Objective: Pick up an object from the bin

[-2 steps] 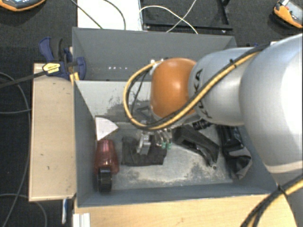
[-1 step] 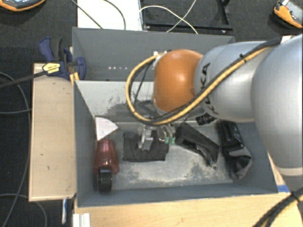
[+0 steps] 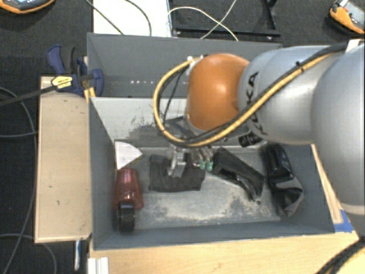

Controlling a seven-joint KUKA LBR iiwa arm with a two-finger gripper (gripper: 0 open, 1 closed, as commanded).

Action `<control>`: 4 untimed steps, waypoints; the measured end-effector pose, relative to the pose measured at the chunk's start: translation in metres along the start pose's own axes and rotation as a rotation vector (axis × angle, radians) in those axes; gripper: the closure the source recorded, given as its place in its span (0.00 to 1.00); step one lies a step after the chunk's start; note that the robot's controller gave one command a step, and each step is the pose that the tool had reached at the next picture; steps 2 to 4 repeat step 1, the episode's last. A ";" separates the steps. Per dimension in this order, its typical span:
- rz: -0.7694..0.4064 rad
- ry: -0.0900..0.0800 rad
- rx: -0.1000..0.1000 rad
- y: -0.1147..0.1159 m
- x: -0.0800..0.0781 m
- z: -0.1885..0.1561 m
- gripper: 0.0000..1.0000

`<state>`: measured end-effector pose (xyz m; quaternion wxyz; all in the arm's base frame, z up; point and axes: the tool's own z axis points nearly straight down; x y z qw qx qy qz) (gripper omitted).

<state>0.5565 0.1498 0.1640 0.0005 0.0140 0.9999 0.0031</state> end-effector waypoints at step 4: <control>0.000 -0.004 -0.001 0.000 -0.001 -0.007 1.00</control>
Offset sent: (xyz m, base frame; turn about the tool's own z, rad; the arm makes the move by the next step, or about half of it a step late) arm 0.0001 -0.0001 0.0143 0.0000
